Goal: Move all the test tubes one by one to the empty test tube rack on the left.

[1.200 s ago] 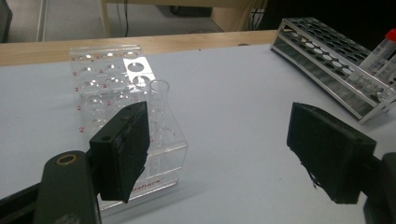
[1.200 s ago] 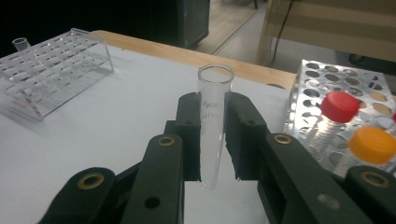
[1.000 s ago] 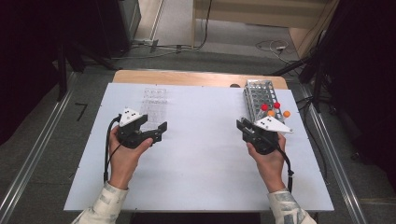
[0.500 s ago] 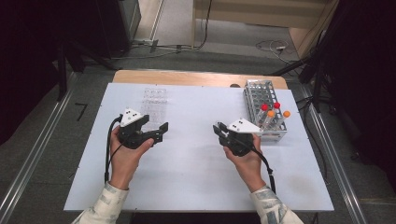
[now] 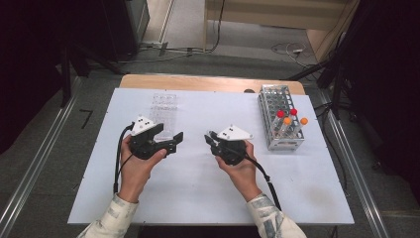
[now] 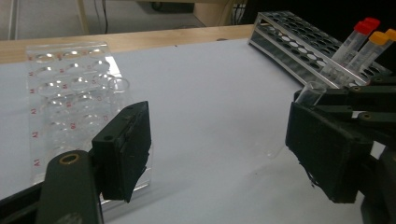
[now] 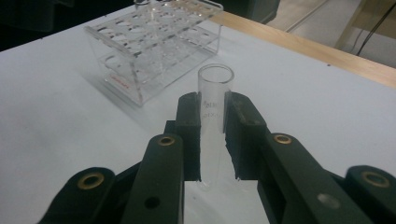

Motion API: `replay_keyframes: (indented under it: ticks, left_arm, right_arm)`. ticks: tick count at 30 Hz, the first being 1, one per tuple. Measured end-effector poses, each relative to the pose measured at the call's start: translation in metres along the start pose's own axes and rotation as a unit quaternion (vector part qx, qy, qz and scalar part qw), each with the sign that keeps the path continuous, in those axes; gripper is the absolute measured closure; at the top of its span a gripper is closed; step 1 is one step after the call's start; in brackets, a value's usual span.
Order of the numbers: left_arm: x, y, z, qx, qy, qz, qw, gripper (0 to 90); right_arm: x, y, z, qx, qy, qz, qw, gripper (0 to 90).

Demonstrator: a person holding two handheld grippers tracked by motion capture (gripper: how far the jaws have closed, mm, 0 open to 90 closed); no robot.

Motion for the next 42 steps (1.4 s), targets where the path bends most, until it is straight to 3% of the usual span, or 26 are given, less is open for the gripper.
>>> replay_keyframes:
  ticks: [11, 15, 18, 21, 24, 28, 42]
  left_arm:
    - [-0.010, 0.003, -0.003, 0.014, 0.029, -0.006, 0.9995, 30.7]
    - [-0.011, 0.005, -0.003, 0.019, 0.034, -0.010, 0.9992, 38.8]
    - [-0.011, 0.006, -0.004, 0.024, 0.038, -0.013, 0.9989, 49.8]
    - [-0.010, 0.007, -0.006, 0.028, 0.034, -0.019, 0.9988, 52.2]
    - [-0.009, 0.009, -0.007, 0.028, 0.031, -0.024, 0.9988, 62.5]
    - [-0.009, 0.009, -0.006, 0.028, 0.033, -0.026, 0.9987, 68.1]
    - [-0.011, 0.011, -0.008, 0.033, 0.028, -0.037, 0.9984, 76.9]
  right_arm:
    - [0.039, -0.012, -0.021, -0.006, -0.032, 0.018, 0.9993, 73.3]
    - [0.049, -0.015, -0.027, -0.007, -0.040, 0.020, 0.9989, 73.3]
    - [0.054, -0.017, -0.030, -0.011, -0.045, 0.018, 0.9988, 73.3]
    - [0.056, -0.018, -0.031, -0.013, -0.046, 0.018, 0.9987, 73.3]
    - [0.059, -0.020, -0.032, -0.016, -0.047, 0.018, 0.9986, 73.4]
    - [0.060, -0.021, -0.032, -0.016, -0.048, 0.017, 0.9986, 73.4]
    - [0.061, -0.022, -0.032, -0.019, -0.047, 0.019, 0.9985, 73.3]
Point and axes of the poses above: each handheld gripper's, and its own axes: z roughly backward along the jaws, y roughly out of its underside, x roughly to its left, the point moved 5 cm from there along -z, roughly forward along the jaws, and after that the axes turned 9 degrees about z, right-handed, at the moved point
